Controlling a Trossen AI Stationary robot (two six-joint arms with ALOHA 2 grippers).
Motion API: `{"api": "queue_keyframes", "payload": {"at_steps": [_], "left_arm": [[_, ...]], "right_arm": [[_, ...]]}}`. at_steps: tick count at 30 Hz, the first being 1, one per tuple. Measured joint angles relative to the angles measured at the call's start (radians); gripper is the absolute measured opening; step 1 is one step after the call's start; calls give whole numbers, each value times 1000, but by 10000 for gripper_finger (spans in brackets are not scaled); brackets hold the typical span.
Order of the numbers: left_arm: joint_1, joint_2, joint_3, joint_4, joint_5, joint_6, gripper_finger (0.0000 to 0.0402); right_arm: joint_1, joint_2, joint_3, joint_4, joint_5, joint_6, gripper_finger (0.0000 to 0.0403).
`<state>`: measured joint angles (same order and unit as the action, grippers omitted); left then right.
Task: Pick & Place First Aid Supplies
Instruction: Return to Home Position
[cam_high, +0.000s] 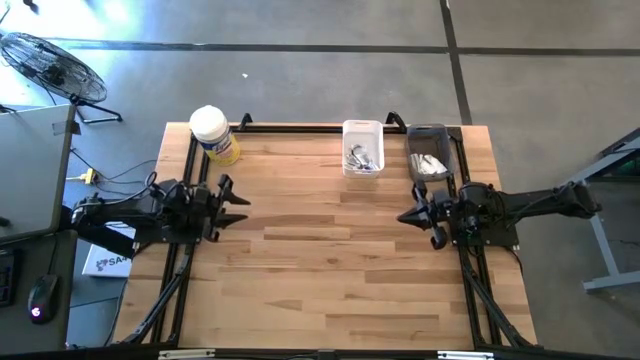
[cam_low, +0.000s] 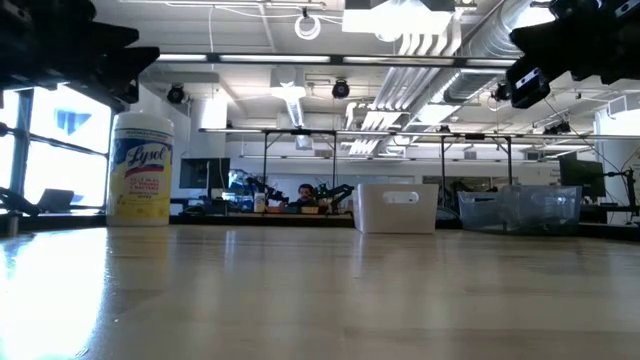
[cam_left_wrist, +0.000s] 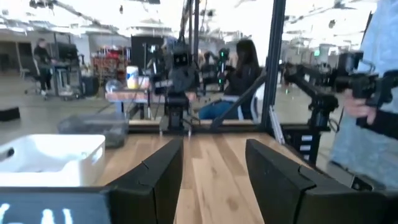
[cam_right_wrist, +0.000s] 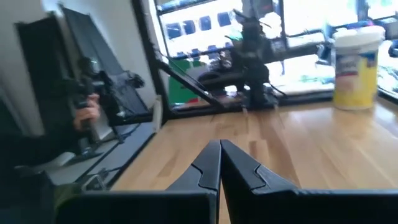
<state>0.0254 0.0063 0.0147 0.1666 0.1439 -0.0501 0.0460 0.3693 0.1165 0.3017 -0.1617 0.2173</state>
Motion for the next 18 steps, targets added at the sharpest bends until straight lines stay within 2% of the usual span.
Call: {"api": "queue_keyframes", "payload": {"at_steps": [4,10,12,18], "left_arm": [[0,0,-1,-34,-18,12,172],[1,0,-2,-48,-266,20,172],[0,0,-2,-69,-311,20,172],[1,0,23,-177,-353,27,172]], "right_arm": [[0,-72,0,-48,-17,-42,0],[0,-96,0,-67,-33,-41,0],[0,-96,0,-68,-32,-43,0],[0,-96,0,-65,-50,-24,0]]}}
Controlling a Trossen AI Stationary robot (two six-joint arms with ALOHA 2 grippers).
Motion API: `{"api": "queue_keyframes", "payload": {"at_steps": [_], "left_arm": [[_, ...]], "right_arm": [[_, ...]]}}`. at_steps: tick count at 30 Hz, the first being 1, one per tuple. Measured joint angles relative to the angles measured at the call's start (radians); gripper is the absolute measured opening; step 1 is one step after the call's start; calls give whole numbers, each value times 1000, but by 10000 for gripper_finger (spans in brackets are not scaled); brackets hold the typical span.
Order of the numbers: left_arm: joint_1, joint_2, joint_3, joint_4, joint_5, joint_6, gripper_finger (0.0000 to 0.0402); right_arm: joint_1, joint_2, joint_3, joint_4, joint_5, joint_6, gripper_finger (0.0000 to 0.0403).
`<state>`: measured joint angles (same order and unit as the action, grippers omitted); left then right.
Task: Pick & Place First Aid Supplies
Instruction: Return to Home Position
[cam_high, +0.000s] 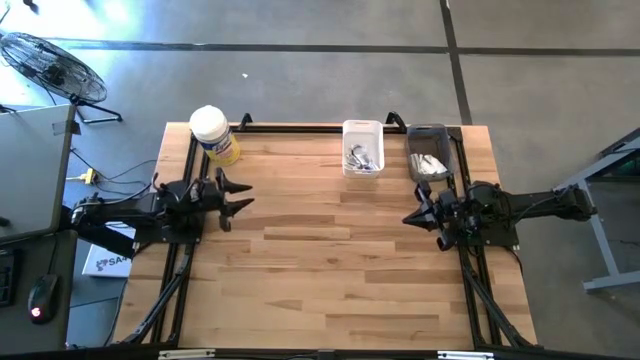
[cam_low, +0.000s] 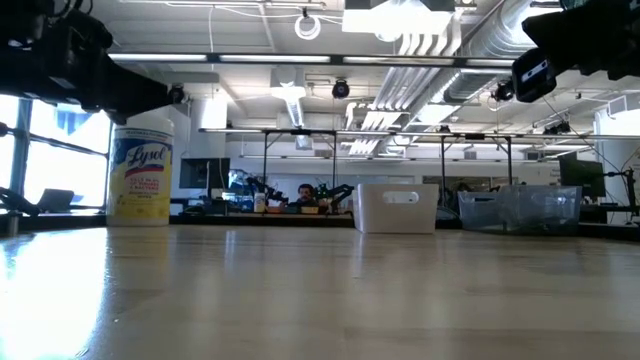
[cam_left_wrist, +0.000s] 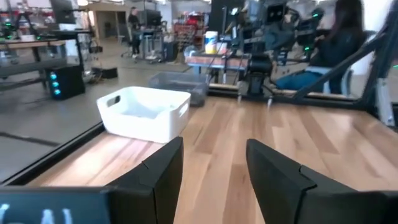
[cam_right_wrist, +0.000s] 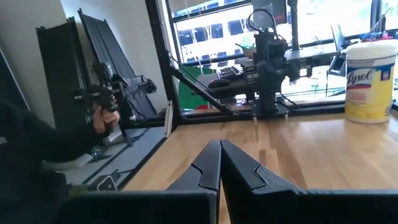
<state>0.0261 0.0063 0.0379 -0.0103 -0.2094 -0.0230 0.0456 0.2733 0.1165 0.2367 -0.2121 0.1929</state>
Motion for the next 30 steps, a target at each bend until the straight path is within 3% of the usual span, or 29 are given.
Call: {"api": "queue_keyframes", "payload": {"at_steps": [6,13,15,30], "left_arm": [[0,0,22,-41,-23,16,172],[0,0,29,-84,-19,19,172],[0,1,29,-86,-18,19,172],[0,1,29,-92,-11,18,172]], "right_arm": [[0,-17,0,-1,5,-13,0],[-2,-29,-48,46,109,-18,0],[-2,-34,-104,136,96,5,0],[-108,-40,-101,68,35,30,0]]}}
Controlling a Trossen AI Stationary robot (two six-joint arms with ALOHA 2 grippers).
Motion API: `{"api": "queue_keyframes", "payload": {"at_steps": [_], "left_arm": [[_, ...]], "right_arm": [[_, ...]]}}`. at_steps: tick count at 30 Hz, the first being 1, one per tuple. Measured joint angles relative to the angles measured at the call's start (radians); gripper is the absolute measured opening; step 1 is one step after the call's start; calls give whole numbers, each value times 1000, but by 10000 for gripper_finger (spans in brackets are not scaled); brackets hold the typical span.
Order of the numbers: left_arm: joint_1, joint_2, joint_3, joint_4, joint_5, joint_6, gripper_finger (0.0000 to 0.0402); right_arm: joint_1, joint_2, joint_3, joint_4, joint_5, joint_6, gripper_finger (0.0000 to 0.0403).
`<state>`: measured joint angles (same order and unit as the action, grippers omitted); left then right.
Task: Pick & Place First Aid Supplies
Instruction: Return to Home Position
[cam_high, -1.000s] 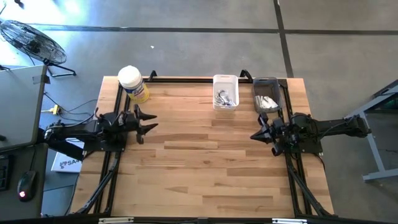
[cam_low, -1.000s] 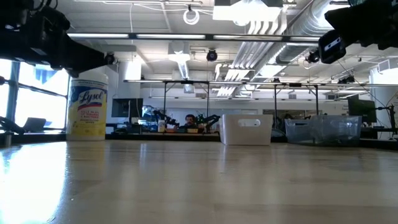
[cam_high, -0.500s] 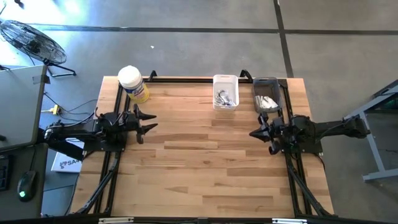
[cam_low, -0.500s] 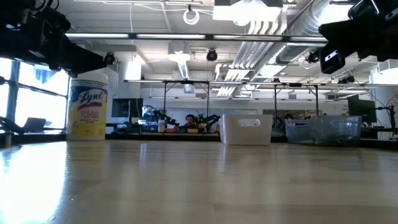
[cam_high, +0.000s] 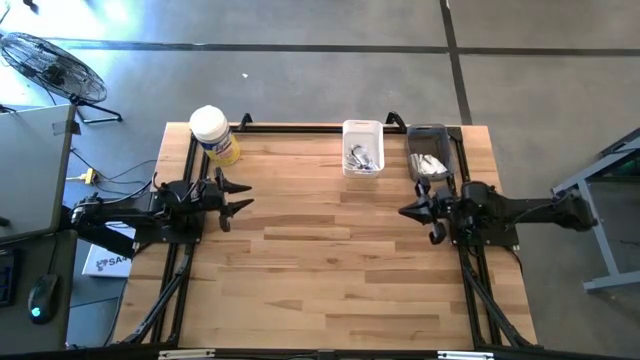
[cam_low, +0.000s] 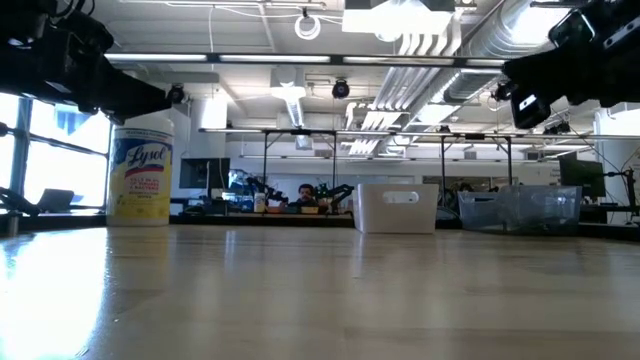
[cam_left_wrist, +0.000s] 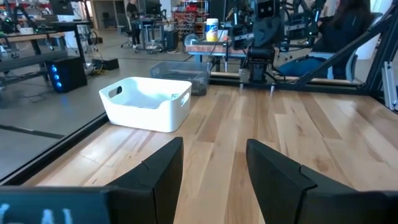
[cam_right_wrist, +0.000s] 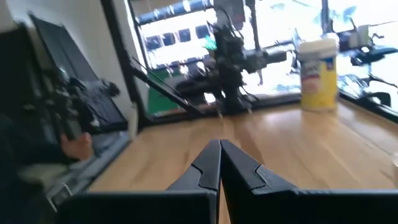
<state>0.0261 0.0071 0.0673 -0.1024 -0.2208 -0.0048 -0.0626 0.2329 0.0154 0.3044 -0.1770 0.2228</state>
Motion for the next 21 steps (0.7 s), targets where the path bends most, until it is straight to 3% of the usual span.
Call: {"api": "queue_keyframes", "payload": {"at_steps": [12,21], "left_arm": [[0,0,0,-2,2,0,172],[0,0,0,-2,2,0,172]], "right_arm": [[-16,1,0,-97,197,-46,0],[-16,1,0,-95,204,-43,0]]}}
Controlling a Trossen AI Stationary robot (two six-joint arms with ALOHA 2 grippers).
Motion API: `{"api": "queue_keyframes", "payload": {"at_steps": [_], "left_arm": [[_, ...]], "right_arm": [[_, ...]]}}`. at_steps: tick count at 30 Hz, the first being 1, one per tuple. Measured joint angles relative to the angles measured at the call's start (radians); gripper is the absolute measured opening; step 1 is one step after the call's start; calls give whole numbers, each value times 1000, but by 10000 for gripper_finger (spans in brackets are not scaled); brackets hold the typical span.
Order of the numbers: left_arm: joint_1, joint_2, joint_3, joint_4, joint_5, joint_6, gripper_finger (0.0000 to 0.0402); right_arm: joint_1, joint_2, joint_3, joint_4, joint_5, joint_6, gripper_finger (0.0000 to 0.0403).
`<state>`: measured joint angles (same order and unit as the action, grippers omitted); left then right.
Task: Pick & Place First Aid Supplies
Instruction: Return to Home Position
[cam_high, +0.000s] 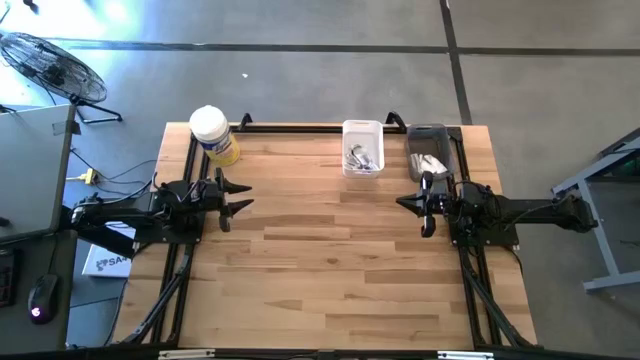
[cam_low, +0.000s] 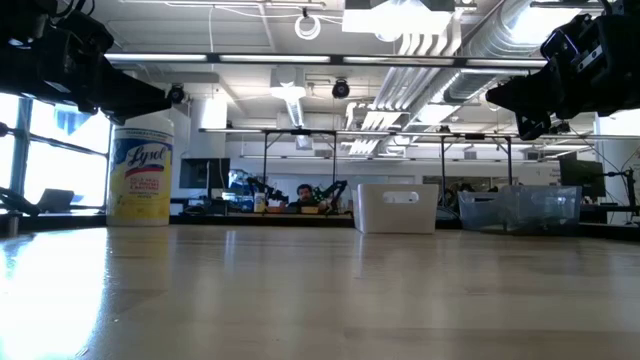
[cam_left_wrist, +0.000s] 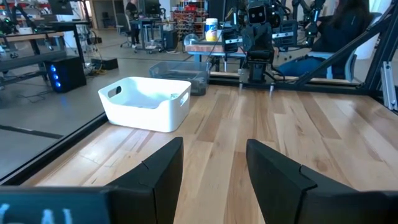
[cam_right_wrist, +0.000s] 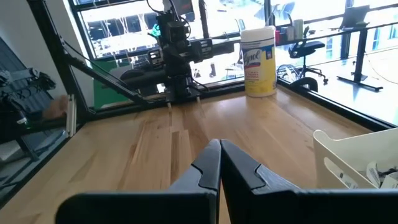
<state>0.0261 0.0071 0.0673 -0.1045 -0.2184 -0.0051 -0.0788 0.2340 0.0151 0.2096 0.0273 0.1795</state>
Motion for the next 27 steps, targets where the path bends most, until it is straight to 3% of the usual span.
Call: {"api": "queue_keyframes", "payload": {"at_steps": [27], "left_arm": [[-21,37,-1,3,3,-1,172]], "right_arm": [[0,0,0,0,-1,2,0]]}}
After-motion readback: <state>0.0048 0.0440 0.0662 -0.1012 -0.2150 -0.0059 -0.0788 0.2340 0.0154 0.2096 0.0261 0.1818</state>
